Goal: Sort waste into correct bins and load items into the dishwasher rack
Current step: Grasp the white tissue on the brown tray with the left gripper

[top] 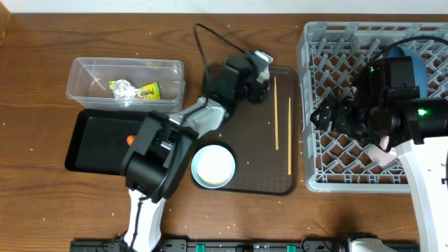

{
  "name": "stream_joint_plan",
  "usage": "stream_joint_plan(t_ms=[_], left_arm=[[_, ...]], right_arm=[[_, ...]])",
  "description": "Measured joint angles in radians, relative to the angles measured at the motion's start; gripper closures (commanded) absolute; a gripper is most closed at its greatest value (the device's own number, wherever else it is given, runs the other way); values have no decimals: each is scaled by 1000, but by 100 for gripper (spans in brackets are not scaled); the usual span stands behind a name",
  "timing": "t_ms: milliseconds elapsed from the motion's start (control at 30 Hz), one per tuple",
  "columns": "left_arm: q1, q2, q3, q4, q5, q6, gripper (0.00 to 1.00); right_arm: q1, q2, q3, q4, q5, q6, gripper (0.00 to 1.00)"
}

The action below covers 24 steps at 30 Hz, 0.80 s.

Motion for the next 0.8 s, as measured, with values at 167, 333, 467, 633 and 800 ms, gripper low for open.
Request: stream_joint_plan(t_ms=[167, 333, 467, 633, 800], left_arm=[[-34, 56, 0, 42, -31, 28, 31], [-31, 105, 0, 65, -51, 39, 44], [-29, 113, 0, 68, -60, 42, 76], [-28, 113, 0, 69, -61, 37, 94], [-28, 110, 0, 51, -63, 6, 94]], right_arm=[[0, 0, 0, 0, 0, 0, 8], [0, 0, 0, 0, 0, 0, 8], [0, 0, -1, 0, 0, 0, 8], [0, 0, -1, -1, 0, 0, 8], [0, 0, -1, -3, 0, 0, 8]])
